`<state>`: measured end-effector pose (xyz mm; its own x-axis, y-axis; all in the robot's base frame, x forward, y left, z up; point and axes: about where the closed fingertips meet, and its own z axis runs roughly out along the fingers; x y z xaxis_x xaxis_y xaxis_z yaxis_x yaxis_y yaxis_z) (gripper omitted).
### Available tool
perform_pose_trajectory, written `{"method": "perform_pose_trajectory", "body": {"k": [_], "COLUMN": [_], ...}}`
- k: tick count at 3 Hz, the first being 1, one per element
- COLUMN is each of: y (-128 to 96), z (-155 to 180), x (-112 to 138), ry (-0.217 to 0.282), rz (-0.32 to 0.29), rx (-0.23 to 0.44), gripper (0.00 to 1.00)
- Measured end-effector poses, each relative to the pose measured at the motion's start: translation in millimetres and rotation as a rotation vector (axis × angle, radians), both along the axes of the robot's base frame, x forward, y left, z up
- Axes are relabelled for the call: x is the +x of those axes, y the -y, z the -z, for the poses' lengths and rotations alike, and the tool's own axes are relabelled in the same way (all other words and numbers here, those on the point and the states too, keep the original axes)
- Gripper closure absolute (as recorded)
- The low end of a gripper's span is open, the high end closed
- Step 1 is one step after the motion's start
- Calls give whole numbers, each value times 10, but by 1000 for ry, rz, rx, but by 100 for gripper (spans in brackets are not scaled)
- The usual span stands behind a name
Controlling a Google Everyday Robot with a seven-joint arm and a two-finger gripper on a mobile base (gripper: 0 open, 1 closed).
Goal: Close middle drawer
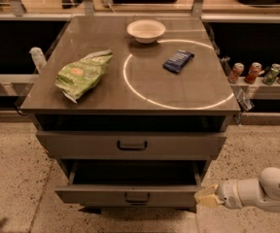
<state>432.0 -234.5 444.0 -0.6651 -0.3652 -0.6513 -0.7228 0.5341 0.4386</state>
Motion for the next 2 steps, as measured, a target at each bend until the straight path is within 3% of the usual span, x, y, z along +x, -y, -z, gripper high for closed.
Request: {"method": "perform_pose_trajectory", "body": {"k": [1, 2], "y": [-4, -73], "z": [0, -28], "x": [-9, 410], "ry": [0, 75], "rz": [0, 1], "rx": [0, -26], "gripper": [100, 100]}}
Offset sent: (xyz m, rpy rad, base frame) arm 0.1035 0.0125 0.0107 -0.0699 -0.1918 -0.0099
